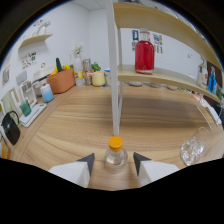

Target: Make me a cup of Mount Fuji.

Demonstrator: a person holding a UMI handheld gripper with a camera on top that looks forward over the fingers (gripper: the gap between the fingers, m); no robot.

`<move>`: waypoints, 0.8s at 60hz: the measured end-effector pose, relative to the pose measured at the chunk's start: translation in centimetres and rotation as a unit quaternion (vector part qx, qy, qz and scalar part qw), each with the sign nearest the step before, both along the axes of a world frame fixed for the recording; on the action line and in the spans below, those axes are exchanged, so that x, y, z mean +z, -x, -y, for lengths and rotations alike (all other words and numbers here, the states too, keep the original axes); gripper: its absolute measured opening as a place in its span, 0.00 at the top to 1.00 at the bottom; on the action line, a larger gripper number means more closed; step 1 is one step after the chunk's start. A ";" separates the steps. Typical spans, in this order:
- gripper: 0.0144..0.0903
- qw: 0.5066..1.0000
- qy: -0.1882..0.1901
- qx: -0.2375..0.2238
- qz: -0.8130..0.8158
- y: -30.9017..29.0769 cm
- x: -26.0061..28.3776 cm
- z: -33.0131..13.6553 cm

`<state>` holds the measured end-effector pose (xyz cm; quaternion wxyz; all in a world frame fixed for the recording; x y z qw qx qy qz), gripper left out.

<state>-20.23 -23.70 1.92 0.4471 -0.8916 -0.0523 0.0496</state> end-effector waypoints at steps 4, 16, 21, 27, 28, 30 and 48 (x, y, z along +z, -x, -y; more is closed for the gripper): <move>0.07 1.000 -0.009 0.011 -0.014 0.0 1.7 0.7; 0.06 0.998 -0.060 0.023 -0.016 -4.2 8.2 2.7; 0.06 0.997 -0.076 0.011 -0.018 -7.6 10.0 3.5; 0.06 0.997 -0.079 -0.013 -0.011 -12.4 10.5 4.4; 0.05 0.997 -0.079 -0.017 -0.008 -13.3 10.4 4.6; 0.05 0.997 -0.076 -0.028 -0.004 -15.2 10.1 4.8; 0.07 0.993 -0.078 -0.092 -0.005 -26.4 13.1 3.1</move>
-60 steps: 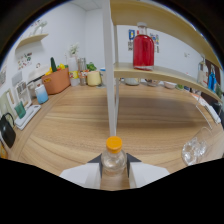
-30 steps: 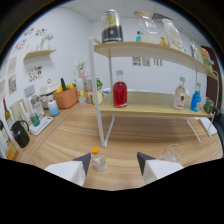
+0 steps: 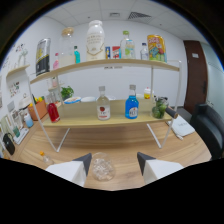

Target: Make me a cup of Mount Fuji.

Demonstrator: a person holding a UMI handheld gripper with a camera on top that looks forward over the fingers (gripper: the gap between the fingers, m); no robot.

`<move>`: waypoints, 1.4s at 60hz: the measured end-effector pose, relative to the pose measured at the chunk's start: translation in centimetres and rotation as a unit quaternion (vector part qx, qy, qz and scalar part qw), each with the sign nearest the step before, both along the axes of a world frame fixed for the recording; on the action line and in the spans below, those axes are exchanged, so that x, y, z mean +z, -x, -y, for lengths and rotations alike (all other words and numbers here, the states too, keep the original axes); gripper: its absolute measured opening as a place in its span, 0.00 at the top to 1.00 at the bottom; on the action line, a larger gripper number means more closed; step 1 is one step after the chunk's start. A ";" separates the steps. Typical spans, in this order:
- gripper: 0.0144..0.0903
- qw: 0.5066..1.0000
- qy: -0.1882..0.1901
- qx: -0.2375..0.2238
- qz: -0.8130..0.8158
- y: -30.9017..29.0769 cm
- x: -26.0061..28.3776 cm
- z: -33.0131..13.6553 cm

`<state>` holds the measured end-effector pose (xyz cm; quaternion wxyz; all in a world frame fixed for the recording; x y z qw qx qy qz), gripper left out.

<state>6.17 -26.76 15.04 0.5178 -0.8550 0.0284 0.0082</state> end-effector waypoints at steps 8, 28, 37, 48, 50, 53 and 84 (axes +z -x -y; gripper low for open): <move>0.06 0.999 -0.034 0.003 0.008 -2.9 3.6 -3.8; 0.29 0.997 -0.069 0.031 0.025 -6.1 5.1 -13.3; 0.55 0.996 -0.075 0.043 0.036 -6.0 4.2 -15.8; 0.70 0.996 -0.070 0.043 0.033 -6.2 3.8 -16.5; 0.70 0.996 -0.068 0.043 0.031 -6.2 3.8 -16.4; 0.71 0.997 -0.063 0.042 0.028 -6.3 3.8 -16.4; 0.72 1.000 -0.024 0.011 0.002 -4.6 0.8 -6.5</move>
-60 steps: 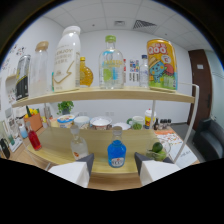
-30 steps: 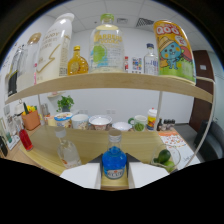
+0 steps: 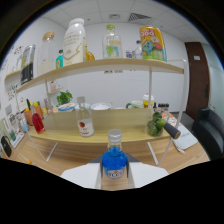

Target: Make me a cup of Mount Fuji.

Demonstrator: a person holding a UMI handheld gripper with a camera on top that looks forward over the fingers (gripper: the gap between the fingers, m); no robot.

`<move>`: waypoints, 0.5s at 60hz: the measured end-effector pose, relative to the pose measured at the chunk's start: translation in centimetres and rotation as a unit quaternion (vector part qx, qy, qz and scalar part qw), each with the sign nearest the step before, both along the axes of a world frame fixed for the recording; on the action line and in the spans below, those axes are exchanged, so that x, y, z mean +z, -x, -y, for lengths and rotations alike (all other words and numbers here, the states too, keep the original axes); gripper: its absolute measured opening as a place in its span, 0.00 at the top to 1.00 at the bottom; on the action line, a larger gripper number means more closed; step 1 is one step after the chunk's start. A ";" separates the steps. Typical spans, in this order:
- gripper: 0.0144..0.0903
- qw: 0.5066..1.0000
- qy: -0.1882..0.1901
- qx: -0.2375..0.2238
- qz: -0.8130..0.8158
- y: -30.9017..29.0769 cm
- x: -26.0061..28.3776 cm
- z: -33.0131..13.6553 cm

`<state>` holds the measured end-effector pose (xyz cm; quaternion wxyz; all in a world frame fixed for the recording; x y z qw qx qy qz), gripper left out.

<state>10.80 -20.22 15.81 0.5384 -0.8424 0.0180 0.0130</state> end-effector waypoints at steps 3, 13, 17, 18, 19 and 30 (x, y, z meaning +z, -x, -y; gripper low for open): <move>0.72 1.000 0.011 -0.004 0.010 0.1 -1.6 0.7; 0.72 0.989 0.031 0.009 0.144 -0.9 -4.3 1.1; 0.72 0.972 0.033 0.032 0.232 -1.2 -4.4 0.9; 0.72 0.965 0.033 0.039 0.256 -1.3 -4.3 0.9; 0.72 0.958 0.034 0.047 0.281 -1.4 -4.3 0.8; 0.72 0.832 0.034 0.147 0.535 -1.1 -3.9 0.1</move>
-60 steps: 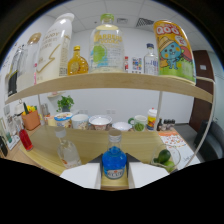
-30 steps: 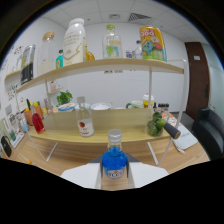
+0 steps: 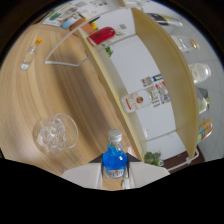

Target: Make me a cup of Mount Fuji.

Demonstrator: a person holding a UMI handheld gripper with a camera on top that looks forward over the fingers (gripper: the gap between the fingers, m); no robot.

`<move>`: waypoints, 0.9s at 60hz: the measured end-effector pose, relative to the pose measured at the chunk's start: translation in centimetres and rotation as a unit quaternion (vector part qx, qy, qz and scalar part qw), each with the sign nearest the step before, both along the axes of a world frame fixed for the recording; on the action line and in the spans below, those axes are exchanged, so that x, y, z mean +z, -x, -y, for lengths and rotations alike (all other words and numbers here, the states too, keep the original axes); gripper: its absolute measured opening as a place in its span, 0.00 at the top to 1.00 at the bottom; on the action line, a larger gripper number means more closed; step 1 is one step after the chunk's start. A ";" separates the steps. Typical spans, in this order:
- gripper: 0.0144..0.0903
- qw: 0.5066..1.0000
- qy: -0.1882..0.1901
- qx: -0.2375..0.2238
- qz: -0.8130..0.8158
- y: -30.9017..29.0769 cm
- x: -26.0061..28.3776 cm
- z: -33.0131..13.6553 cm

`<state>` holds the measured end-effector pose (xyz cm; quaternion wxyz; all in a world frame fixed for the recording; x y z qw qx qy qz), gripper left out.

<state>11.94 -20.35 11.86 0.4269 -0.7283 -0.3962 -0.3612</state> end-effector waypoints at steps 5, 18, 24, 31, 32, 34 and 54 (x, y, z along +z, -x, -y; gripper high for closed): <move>0.72 0.991 0.000 0.055 0.122 0.3 0.2 -0.6; 0.72 0.931 0.035 0.122 0.341 0.9 0.0 -1.1; 0.72 0.914 0.046 0.133 0.380 1.2 -0.5 -0.9; 0.72 0.905 0.055 0.140 0.399 1.3 -0.6 -1.1; 0.72 0.905 0.056 0.139 0.398 1.2 -0.7 -1.1; 0.72 0.908 0.060 0.137 0.393 1.1 -0.8 -0.9; 0.72 0.997 -0.039 0.070 0.011 2.9 6.6 0.8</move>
